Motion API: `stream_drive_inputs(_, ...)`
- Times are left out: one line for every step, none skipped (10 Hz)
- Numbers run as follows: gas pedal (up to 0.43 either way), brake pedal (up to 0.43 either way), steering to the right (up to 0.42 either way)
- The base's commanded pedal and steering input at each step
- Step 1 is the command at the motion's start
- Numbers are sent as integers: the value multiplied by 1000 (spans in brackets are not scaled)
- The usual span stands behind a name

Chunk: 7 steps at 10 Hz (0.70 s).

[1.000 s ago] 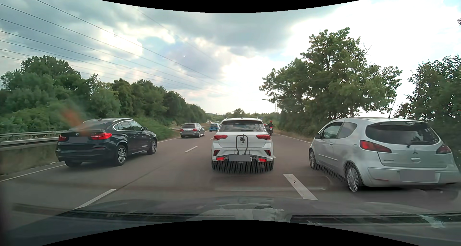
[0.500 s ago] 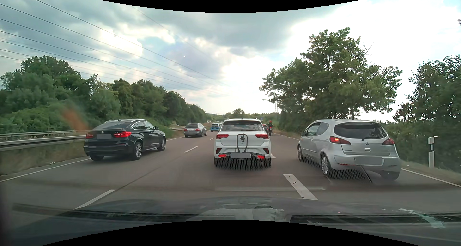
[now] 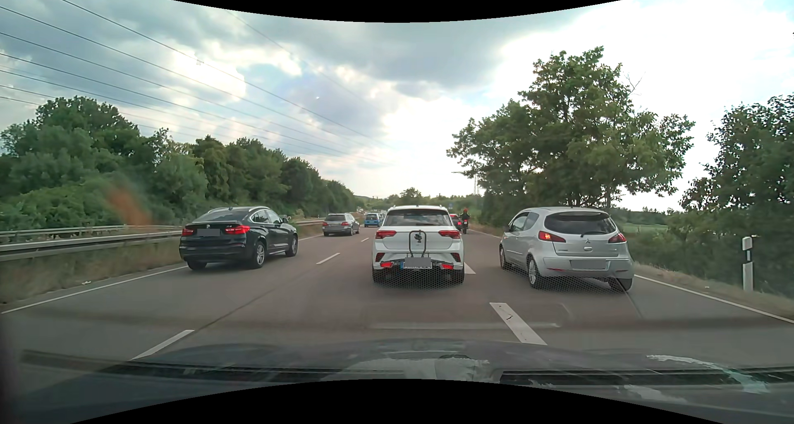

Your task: Follow the waypoints while adhering to traffic rules and regulations

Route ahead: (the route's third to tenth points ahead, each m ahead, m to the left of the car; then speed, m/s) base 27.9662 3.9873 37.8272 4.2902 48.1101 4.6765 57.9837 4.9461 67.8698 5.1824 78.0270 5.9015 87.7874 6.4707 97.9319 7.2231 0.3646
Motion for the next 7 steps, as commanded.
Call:
stream_drive_inputs(0,0,-13)
stream_drive_inputs(0,0,-13)
stream_drive_inputs(0,0,-13)
stream_drive_inputs(28,0,-13)
stream_drive_inputs(47,0,-13)
stream_drive_inputs(59,0,-13)
stream_drive_inputs(59,0,-13)
